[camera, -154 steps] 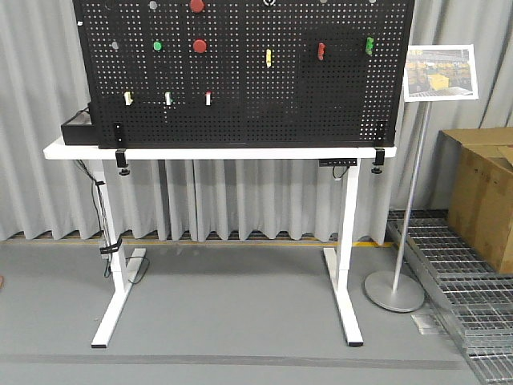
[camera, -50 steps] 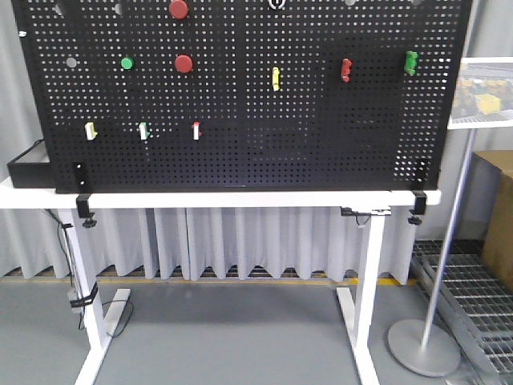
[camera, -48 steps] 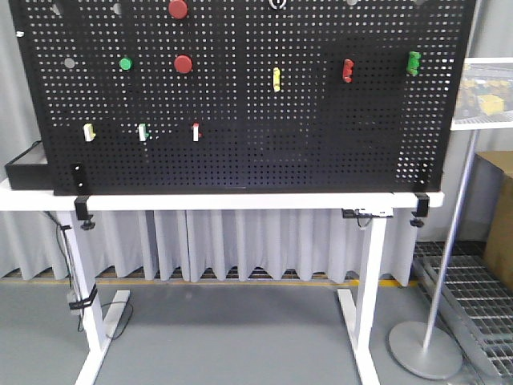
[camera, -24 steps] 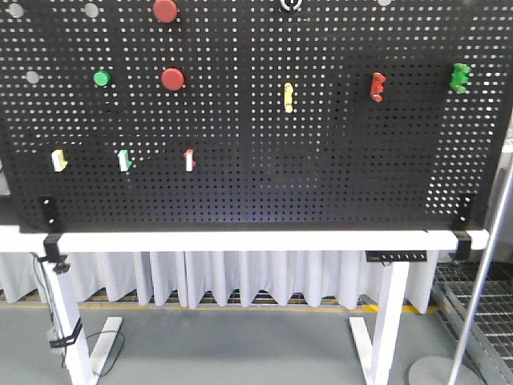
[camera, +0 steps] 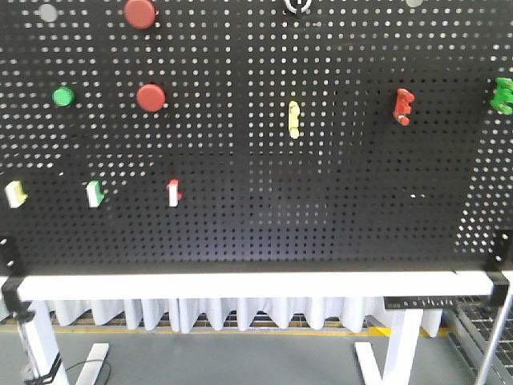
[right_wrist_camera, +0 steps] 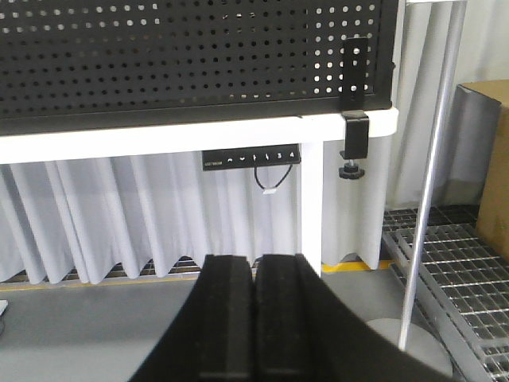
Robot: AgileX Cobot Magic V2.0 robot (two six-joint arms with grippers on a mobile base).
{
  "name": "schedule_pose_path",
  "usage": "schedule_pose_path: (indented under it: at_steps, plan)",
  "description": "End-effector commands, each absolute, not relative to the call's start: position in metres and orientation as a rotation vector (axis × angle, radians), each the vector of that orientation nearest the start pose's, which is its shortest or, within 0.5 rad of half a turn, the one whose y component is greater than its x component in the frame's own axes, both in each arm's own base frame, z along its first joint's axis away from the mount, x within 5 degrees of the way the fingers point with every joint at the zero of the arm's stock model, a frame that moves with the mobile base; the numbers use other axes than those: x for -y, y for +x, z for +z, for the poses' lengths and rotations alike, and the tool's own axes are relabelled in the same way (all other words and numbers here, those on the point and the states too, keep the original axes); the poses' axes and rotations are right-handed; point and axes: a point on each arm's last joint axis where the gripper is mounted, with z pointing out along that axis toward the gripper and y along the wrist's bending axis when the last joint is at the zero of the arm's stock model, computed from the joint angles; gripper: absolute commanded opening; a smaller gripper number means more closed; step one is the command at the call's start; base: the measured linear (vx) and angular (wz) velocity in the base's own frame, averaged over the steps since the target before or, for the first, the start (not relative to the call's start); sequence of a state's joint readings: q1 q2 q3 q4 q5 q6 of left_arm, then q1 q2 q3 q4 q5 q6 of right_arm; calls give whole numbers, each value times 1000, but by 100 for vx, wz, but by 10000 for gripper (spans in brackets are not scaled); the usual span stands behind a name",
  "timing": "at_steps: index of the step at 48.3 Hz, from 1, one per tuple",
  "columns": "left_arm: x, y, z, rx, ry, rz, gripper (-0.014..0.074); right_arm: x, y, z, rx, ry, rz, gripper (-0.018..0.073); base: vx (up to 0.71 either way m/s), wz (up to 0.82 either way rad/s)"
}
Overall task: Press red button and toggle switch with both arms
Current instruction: 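Drive the base forward toward the black pegboard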
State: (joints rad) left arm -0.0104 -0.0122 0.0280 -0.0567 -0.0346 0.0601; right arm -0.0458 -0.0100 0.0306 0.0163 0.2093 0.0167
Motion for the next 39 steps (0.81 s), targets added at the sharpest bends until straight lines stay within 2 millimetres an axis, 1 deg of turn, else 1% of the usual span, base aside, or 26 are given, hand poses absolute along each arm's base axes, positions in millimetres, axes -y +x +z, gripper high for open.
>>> schedule_pose_path:
  at_steps: [1, 17, 39]
  plan:
    - [0, 57, 204, -1419, -8, -16, 2, 3, 56, 189, -1622, 61, -22, 0, 25, -3]
    - [0, 57, 204, -1419, -8, -16, 2, 3, 56, 189, -1622, 61, -22, 0, 15, -2]
    - [0, 57, 204, -1419, -8, -16, 2, 3, 56, 190, -1613, 60, -23, 0, 2, 0]
